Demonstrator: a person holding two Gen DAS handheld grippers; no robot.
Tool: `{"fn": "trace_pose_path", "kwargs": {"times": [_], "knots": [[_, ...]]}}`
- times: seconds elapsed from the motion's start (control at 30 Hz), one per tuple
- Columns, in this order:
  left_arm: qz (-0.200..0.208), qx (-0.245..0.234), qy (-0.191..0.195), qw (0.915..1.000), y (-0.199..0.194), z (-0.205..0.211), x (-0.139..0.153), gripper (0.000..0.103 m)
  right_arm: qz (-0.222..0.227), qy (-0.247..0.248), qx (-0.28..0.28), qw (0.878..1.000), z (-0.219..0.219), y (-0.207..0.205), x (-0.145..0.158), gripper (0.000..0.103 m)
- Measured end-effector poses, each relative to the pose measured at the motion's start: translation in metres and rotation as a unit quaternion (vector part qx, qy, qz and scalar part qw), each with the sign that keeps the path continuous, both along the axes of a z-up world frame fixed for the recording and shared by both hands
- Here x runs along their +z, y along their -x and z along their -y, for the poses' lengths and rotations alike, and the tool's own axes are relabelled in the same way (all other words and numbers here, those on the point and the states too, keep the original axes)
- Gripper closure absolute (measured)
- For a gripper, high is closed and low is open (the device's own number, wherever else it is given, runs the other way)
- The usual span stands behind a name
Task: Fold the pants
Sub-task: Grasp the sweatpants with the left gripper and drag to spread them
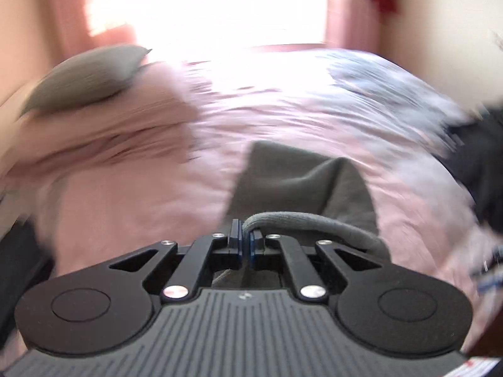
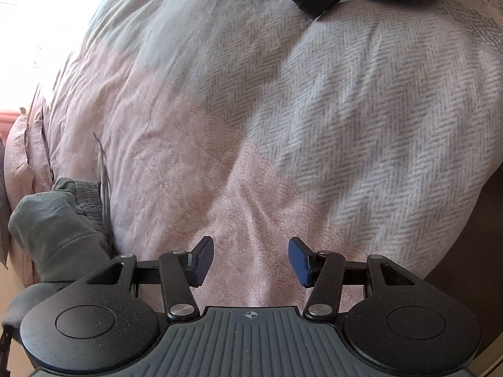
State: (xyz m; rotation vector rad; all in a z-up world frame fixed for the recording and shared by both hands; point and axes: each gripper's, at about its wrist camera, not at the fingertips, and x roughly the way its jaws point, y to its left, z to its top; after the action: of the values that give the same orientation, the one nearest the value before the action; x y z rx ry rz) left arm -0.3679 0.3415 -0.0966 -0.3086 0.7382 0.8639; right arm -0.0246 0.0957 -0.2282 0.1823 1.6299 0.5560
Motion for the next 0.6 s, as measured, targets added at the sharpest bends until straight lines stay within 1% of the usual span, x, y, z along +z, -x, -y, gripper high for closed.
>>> {"fn": "trace_pose_path", "kwargs": {"times": [0.03, 0.07, 0.1, 0.13, 0.17, 0.2, 0.23, 0.27, 0.3, 0.37, 0.43, 0.47, 0.53, 0.6], "knots": [[-0.001, 0.05, 0.011, 0.9987, 0.024, -0.005, 0.0, 0.099, 0.001, 0.001, 0.001, 1.0, 0.0, 0.0, -0.001, 0.053], [-0.005, 0.101, 0.026, 0.9946, 0.047, -0.011, -0.003, 0.099, 0.0, 0.002, 0.001, 1.0, 0.0, 0.001, -0.002, 0.053], [-0.005, 0.147, 0.046, 0.9881, 0.069, -0.016, -0.008, 0.099, -0.002, 0.001, 0.001, 1.0, -0.002, 0.003, -0.002, 0.053], [0.003, 0.202, 0.075, 0.9765, 0.099, -0.023, -0.014, 0.099, -0.003, -0.002, 0.002, 1.0, -0.004, 0.006, -0.002, 0.053], [0.009, 0.243, 0.097, 0.9652, 0.123, -0.028, -0.022, 0.099, -0.003, -0.006, 0.003, 1.0, -0.006, 0.01, -0.001, 0.053], [0.006, 0.274, 0.115, 0.9547, 0.141, -0.032, -0.032, 0.098, -0.002, -0.013, 0.007, 1.0, -0.01, 0.016, 0.001, 0.053], [-0.002, 0.293, 0.129, 0.9475, 0.156, -0.035, -0.041, 0.098, 0.001, -0.02, 0.013, 1.0, -0.014, 0.022, 0.003, 0.053], [-0.011, 0.3, 0.139, 0.9438, 0.17, -0.04, -0.048, 0.098, 0.005, -0.024, 0.019, 1.0, -0.018, 0.029, 0.004, 0.053], [-0.02, 0.301, 0.148, 0.942, 0.175, -0.042, -0.057, 0.098, 0.01, -0.026, 0.026, 0.999, -0.025, 0.038, 0.005, 0.053], [-0.032, 0.294, 0.167, 0.9407, 0.19, -0.053, -0.074, 0.098, 0.015, -0.031, 0.037, 0.999, -0.038, 0.059, 0.004, 0.053], [-0.035, 0.285, 0.175, 0.9419, 0.194, -0.062, -0.085, 0.098, 0.01, -0.04, 0.039, 0.998, -0.052, 0.085, 0.001, 0.053], [-0.036, 0.276, 0.177, 0.9441, 0.2, -0.065, -0.089, 0.098, 0.003, -0.052, 0.041, 0.998, -0.06, 0.1, -0.002, 0.053], [-0.042, 0.26, 0.178, 0.9479, 0.204, -0.075, -0.098, 0.098, -0.018, -0.08, 0.055, 0.995, -0.08, 0.134, -0.01, 0.053], [-0.047, 0.246, 0.187, 0.95, 0.205, -0.09, -0.106, 0.098, -0.046, -0.104, 0.07, 0.991, -0.101, 0.169, -0.02, 0.053]]}}
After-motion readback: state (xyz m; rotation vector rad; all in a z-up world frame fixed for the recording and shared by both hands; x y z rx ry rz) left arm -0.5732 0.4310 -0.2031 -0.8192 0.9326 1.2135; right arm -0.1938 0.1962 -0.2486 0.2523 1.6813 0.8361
